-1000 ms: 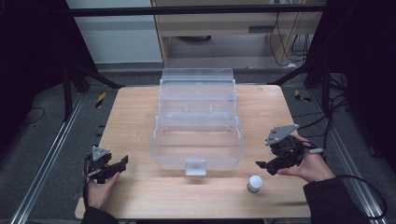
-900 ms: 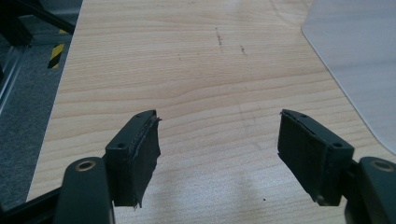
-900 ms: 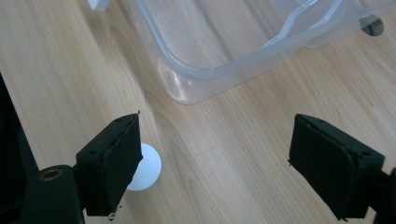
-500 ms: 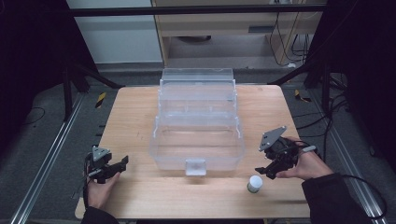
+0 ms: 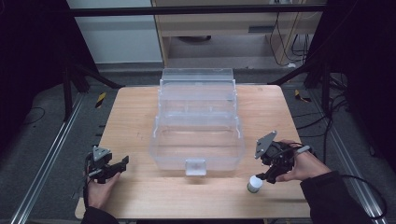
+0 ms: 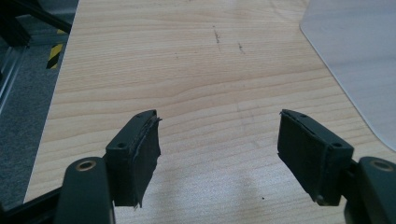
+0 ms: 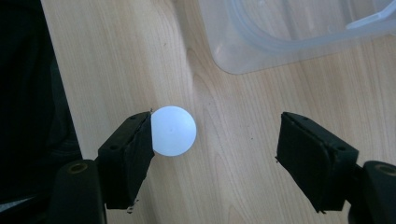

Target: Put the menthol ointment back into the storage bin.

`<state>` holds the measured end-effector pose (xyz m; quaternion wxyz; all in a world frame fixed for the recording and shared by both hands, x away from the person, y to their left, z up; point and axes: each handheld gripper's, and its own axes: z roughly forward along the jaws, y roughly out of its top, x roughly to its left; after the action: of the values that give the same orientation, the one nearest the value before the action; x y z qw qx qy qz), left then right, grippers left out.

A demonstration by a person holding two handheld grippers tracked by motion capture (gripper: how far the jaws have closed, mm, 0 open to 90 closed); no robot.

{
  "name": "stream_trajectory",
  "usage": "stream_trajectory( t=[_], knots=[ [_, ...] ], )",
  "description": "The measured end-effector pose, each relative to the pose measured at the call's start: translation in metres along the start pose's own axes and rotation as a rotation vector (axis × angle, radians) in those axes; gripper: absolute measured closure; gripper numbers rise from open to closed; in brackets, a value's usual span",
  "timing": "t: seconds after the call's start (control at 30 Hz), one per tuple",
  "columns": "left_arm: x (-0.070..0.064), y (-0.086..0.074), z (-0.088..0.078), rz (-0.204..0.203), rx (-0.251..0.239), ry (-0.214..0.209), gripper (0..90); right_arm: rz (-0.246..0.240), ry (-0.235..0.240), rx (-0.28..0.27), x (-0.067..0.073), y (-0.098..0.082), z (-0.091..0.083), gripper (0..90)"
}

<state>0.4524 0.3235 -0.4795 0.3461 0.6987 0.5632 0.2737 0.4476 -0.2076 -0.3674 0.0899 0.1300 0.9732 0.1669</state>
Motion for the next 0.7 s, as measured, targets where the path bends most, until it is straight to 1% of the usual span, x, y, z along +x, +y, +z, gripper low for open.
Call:
stream_trajectory(
  t=[0.07, 0.1, 0.2, 0.3, 0.4, 0.47, 0.53, 0.7],
  knots=[
    [0.000, 0.000, 0.000, 0.000, 0.000, -0.001, 29.1, -0.002, 0.003, 0.004, 0.001, 0.000, 0.000, 27.3],
    [0.000, 0.000, 0.000, 0.001, 0.001, -0.001, 29.0, -0.014, 0.008, 0.012, 0.002, 0.001, 0.002, 27.9],
    [0.000, 0.000, 0.000, 0.001, 0.001, -0.001, 29.1, -0.022, 0.017, 0.025, 0.003, 0.001, 0.003, 28.1],
    [0.000, 0.000, 0.000, 0.002, 0.000, -0.002, 29.1, -0.048, 0.032, 0.044, 0.006, 0.003, 0.007, 28.6],
    [0.000, 0.000, 0.000, 0.003, 0.001, -0.002, 29.1, -0.058, 0.037, 0.049, 0.006, 0.003, 0.009, 29.4],
    [0.000, 0.000, 0.000, 0.003, 0.001, -0.003, 29.1, -0.063, 0.045, 0.052, 0.007, 0.003, 0.012, 30.0],
    [0.000, 0.000, 0.000, 0.005, 0.002, -0.002, 29.1, -0.075, 0.059, 0.073, 0.008, 0.002, 0.017, 30.1],
    [-0.001, 0.000, 0.001, 0.008, 0.005, -0.001, 29.1, -0.083, 0.079, 0.091, 0.010, 0.001, 0.024, 30.9]
  ],
)
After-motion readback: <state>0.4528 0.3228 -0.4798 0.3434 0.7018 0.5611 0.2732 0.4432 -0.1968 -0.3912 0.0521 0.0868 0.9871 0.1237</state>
